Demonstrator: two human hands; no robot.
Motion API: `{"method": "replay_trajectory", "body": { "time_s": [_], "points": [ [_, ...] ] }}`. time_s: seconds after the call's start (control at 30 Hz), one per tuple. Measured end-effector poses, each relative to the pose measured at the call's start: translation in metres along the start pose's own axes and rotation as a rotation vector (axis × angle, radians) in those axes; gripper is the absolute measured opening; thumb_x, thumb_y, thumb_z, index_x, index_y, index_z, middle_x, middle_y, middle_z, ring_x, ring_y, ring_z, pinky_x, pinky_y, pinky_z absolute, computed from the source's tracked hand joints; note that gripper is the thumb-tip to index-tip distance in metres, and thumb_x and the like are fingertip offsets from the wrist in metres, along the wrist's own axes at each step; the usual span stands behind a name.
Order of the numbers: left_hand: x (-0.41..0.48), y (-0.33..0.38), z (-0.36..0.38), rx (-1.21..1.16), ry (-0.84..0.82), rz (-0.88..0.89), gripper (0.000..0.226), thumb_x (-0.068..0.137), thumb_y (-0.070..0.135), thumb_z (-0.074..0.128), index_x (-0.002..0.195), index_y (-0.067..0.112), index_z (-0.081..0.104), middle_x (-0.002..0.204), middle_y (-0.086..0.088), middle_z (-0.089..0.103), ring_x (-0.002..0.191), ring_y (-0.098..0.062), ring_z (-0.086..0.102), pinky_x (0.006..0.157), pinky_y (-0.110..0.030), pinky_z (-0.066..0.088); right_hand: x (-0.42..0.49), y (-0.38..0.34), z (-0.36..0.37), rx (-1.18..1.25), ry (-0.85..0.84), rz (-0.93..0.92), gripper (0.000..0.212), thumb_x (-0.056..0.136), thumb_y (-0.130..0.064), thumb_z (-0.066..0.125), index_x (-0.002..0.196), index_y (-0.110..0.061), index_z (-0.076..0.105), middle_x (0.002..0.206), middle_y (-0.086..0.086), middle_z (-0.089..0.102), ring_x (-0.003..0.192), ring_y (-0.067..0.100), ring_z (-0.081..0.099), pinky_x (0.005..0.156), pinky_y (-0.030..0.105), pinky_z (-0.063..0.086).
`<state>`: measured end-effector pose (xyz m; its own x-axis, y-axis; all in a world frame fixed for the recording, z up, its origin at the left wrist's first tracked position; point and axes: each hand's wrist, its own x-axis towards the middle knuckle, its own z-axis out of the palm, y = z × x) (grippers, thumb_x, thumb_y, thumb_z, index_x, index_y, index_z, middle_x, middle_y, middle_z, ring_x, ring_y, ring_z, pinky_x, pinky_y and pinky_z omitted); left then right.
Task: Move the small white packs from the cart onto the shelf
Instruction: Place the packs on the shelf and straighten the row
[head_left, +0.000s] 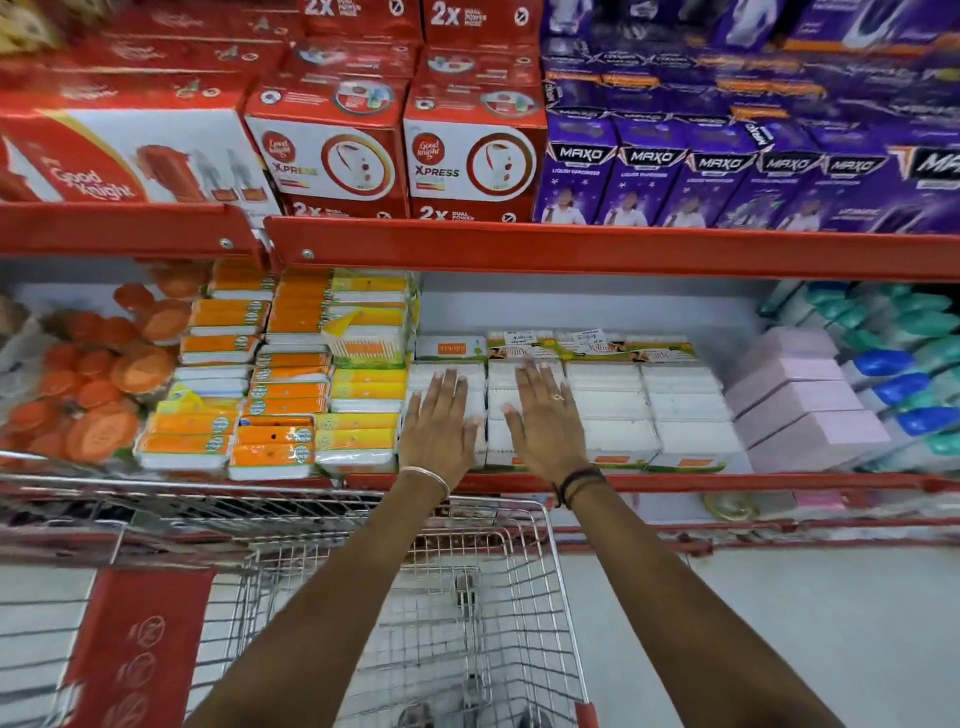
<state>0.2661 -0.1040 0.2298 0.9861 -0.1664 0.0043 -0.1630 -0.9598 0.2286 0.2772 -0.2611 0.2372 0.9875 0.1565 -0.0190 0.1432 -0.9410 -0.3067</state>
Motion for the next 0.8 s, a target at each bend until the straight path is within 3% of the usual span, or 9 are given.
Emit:
{"method": "replay_trajectory", "body": {
  "time_s": [0.13,0.3,0.53,0.67,0.8],
  "points": [
    [0.002,-0.005,0.005,0.037,0.006,0.006,0.068,0.087,0.042,-0.004,0.148,0.015,0.007,0.16,-0.003,0.008,0.147,-0.018,0.008,0.12,-0.039,0.008,0.005,0.008,0.015,-0.058,-0.037,0.005,0.061,0.095,-0.044,0.009,0.148,-0.014,0.004,0.16,0.003,0.006,0.147,0.018,0.0,0.12,0.043,0.002],
    [0.005,-0.004,0.01,0.021,0.022,-0.008,0.067,0.087,0.04,-0.005,0.148,0.015,0.007,0.159,-0.003,0.01,0.147,-0.017,0.009,0.12,-0.037,0.009,0.005,0.008,0.021,-0.07,0.038,-0.009,0.063,0.092,-0.043,0.005,0.148,-0.014,0.01,0.159,0.002,0.011,0.147,0.019,0.008,0.118,0.041,0.003],
    [0.002,0.001,0.002,0.069,-0.024,-0.015,0.074,0.083,0.045,-0.012,0.148,0.015,0.003,0.16,-0.002,0.004,0.147,-0.016,0.002,0.12,-0.039,0.003,0.002,0.007,0.003,0.005,-0.059,0.019,0.057,0.1,-0.041,0.014,0.148,-0.012,0.003,0.16,0.004,0.004,0.147,0.016,0.0,0.12,0.039,0.0],
    [-0.002,0.029,-0.001,-0.005,0.026,0.047,0.082,0.084,0.056,-0.017,0.148,0.012,0.009,0.159,-0.005,0.006,0.147,-0.019,0.004,0.119,-0.039,0.002,-0.017,0.038,-0.024,0.055,0.083,0.072,0.063,0.096,-0.046,0.008,0.147,-0.01,0.01,0.159,0.007,0.008,0.147,0.019,0.007,0.12,0.038,0.004],
    [0.007,0.084,0.005,-0.068,-0.002,0.146,0.06,0.096,0.044,0.009,0.149,0.014,0.004,0.16,-0.002,0.0,0.147,-0.017,-0.001,0.12,-0.038,0.0,-0.044,0.095,-0.03,0.004,0.165,0.165,0.072,0.087,-0.048,0.003,0.147,-0.009,0.016,0.158,0.009,0.017,0.146,0.021,0.014,0.119,0.04,0.01]
  ]
}}
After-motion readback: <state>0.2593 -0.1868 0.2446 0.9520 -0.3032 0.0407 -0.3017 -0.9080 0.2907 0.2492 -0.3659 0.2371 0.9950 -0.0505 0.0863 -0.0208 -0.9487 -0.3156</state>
